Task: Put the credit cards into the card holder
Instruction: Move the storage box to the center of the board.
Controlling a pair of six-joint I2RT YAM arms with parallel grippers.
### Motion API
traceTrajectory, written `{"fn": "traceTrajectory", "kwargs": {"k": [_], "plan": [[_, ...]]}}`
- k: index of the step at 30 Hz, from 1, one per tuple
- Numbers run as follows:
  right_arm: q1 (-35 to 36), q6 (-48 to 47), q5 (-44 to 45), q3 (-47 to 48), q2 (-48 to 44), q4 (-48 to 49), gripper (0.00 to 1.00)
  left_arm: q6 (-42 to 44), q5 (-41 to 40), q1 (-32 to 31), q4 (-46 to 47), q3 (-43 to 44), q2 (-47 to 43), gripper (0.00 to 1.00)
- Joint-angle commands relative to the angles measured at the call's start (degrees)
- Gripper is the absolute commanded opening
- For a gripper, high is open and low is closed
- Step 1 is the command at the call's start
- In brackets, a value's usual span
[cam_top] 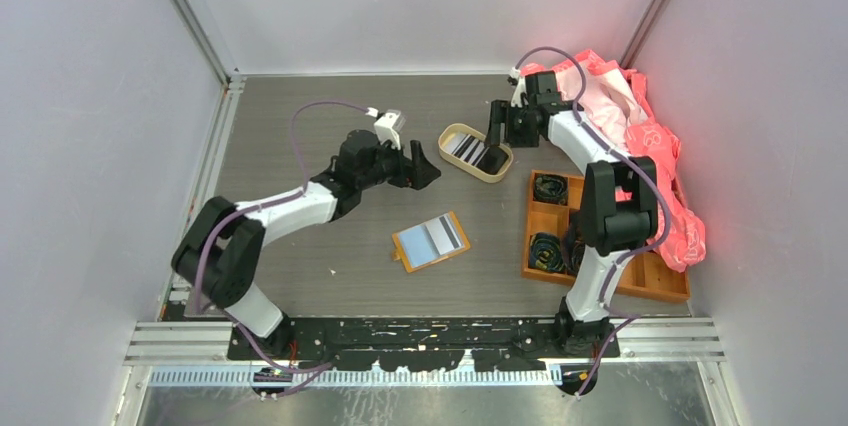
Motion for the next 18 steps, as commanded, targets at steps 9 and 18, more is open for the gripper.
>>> {"fn": "traceTrajectory", "kwargs": {"k": [9,18], "plan": [[-1.07,-5.44,6.00,5.61,7.76,-5.89,0.57,4.00,5.17,2.46,12.30,6.61,12.30,0.67],[-0.13,-8.88,1.68,6.88,9.23,-8.54,0.20,3.29,7.42,3.59,17.46,-0.91,8.76,0.66]]}}
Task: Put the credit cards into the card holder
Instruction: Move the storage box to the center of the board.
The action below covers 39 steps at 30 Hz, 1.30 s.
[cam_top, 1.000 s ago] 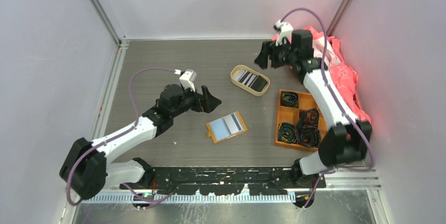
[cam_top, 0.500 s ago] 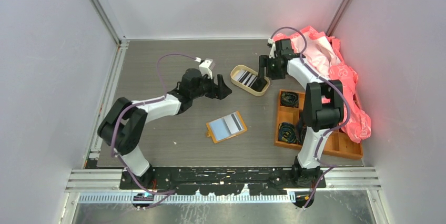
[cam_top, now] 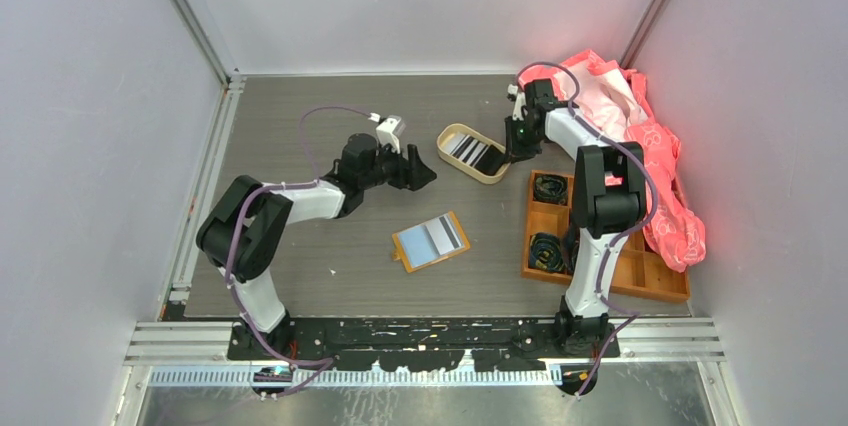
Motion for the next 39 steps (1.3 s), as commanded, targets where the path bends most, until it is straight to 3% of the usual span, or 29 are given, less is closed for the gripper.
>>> {"fn": "traceTrajectory", "kwargs": {"k": [1,8,13,16,21,22,28,39], "plan": [[1.75,-3.27,-3.74,2.76,-0.69,-1.00,0.19,0.24,2.73,0.42,6.55,-1.78,-3.29,0.66],[10.18,-10.52,-0.91,8.29,1.57,-3.55,0.14,-3.20,4.85,0.47,7.86,-2.24,-2.87,0.63],[13.26,-11.37,-1.92,15.61,5.68,-6.18,0.15,-4.31,2.59,1.07,2.70,-1.29,-4.20,0.64],[13.45,-10.90,-2.97,18.21,6.88,-7.90,0.23,-5.00,-0.22,1.19,-4.56,1.43,-3.71,0.65],[12.79,-10.71,-3.41,16.29,3.34,-7.33,0.51,-5.58,-8.23,1.19,-15.54,4.97,-3.65,0.66],[12.62,-10.64,-4.00,15.93,2.34,-7.15,0.53,-5.45,-9.46,1.19,-17.13,5.16,-4.12,0.68],[12.07,-8.25,-8.75,12.55,-0.19,-5.19,0.54,-4.64,-11.04,1.07,-19.38,7.10,-2.99,0.72],[11.98,-7.00,-7.61,12.30,2.43,-5.14,0.52,-5.85,-15.59,-0.16,-27.53,15.20,3.82,0.79]]}}
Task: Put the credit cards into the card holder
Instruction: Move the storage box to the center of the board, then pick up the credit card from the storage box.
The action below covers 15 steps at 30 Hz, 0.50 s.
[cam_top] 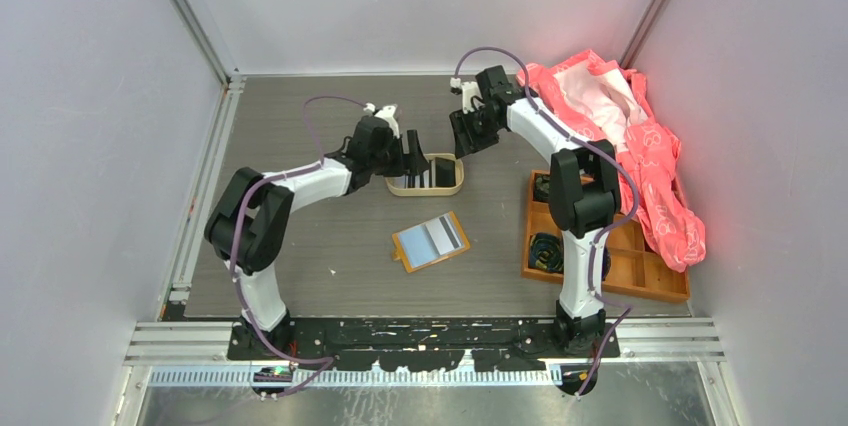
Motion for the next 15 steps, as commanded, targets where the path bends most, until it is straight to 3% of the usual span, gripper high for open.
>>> {"fn": "traceTrajectory", "kwargs": {"k": [1,15], "plan": [[0.28,1.25,-1.01,-0.10,-0.97,1.36,0.52,-0.68,-4.29,-1.15,-4.62,4.06,1.87,0.80],[0.32,1.80,-1.72,-0.35,-0.59,1.35,0.52,-3.13,-9.89,-3.04,-10.71,8.93,6.48,0.82]]}}
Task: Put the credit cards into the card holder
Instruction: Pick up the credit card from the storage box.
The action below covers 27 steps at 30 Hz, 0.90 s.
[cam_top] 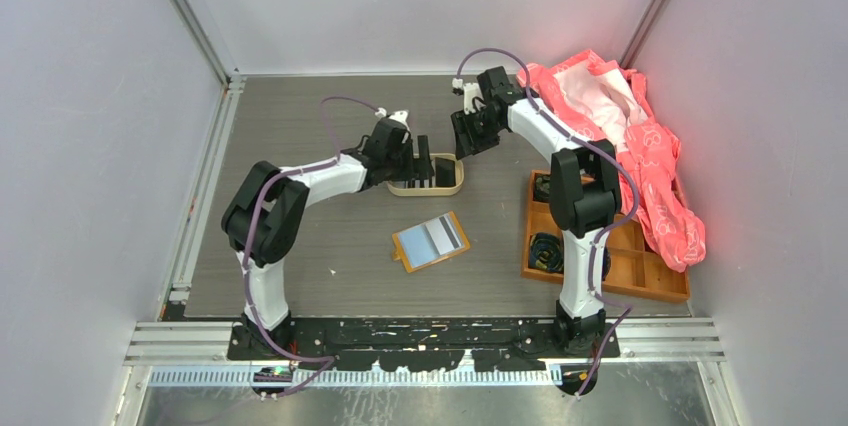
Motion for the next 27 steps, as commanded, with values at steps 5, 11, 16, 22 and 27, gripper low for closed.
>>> {"fn": "traceTrajectory", "kwargs": {"k": [5,11,16,22,27], "plan": [[0.32,0.71,-1.73,0.14,-0.66,1.29,0.52,-2.76,0.95,0.13,-1.18,2.89,1.31,0.80],[0.34,0.99,-2.51,0.13,-0.64,1.29,0.51,-7.59,10.03,1.45,7.63,-1.19,-0.96,0.70],[0.35,1.36,-3.45,0.02,-0.46,1.29,0.51,-14.61,18.42,4.24,20.89,-6.47,-1.05,0.61],[0.33,1.56,-4.04,0.02,-0.48,1.20,0.51,-21.07,23.45,4.89,33.37,-9.49,0.37,0.56],[0.35,1.74,-4.36,0.04,-0.45,1.20,0.51,-22.30,25.43,4.86,34.16,-8.55,2.11,0.53]]}}
